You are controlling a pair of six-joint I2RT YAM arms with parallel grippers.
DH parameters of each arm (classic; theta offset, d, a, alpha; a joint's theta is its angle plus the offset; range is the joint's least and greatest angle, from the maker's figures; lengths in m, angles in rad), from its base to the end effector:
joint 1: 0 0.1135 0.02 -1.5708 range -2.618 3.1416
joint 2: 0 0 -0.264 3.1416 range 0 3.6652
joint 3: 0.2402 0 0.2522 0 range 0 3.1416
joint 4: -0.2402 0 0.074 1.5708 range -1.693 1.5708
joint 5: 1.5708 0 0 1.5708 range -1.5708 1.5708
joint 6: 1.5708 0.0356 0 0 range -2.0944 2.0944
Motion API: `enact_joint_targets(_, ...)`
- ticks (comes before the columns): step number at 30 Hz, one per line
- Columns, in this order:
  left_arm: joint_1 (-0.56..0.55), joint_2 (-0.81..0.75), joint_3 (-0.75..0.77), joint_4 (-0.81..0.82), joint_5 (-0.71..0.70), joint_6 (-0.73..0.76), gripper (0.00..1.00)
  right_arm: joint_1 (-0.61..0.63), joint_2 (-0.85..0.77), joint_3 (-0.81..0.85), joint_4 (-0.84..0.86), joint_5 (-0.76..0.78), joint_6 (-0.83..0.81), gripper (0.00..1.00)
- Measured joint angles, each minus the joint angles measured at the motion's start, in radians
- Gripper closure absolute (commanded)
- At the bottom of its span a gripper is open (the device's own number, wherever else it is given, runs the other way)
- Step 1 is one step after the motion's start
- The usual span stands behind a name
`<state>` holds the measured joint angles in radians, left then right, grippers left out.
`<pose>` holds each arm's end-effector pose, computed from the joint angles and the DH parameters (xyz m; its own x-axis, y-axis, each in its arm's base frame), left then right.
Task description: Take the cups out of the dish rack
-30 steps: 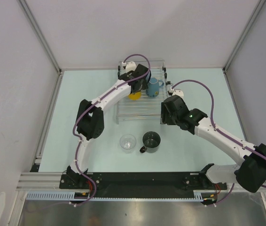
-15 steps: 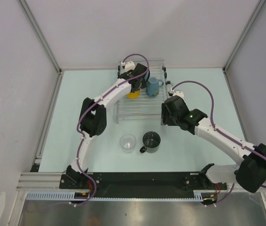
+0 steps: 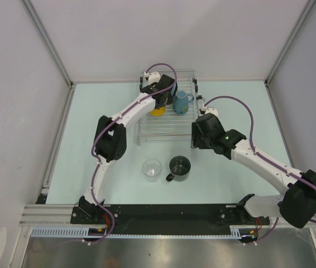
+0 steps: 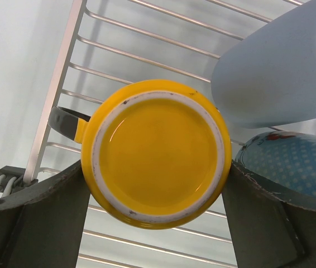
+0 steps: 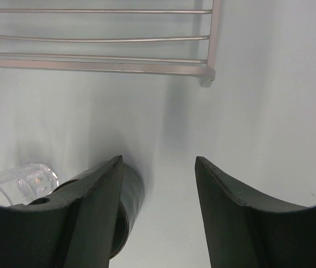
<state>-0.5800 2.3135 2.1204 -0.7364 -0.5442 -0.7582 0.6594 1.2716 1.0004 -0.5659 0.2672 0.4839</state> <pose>0.4392 -0.2657 0.2361 -0.6309 -0.2899 -0.7196 -0.3086 0.9448 -0.1101 0.2166 0.1560 0.2775 -0.7295 0.0023 -0.6840 -0.1263 0.9824 0.1379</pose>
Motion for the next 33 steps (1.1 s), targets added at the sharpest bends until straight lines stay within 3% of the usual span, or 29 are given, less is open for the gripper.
enact_joint_targets(3, 0.001, 0.0, -0.004, 0.005, 0.003, 0.003, 0.47, -0.001, 0.0, -0.001, 0.002, -0.003, -0.002, 0.41)
enact_joint_targets(5, 0.002, 0.0, -0.006, 0.011, 0.004, 0.008, 0.69, -0.001, 0.0, -0.002, 0.002, -0.003, -0.005, 0.41)
enact_joint_targets(7, 0.003, 0.0, -0.007, 0.013, 0.008, 0.01, 1.0, -0.001, 0.0, -0.002, 0.002, -0.003, -0.006, 0.41)
enact_joint_targets(21, 0.011, -0.042, -0.073, 0.07, 0.042, 0.081, 1.0, 0.0, -0.018, -0.005, 0.002, -0.003, -0.006, 0.41)
enact_joint_targets(33, 0.021, -0.166, -0.148, 0.068, 0.119, 0.168, 1.0, 0.0, -0.073, -0.006, 0.003, -0.003, 0.013, 0.41)
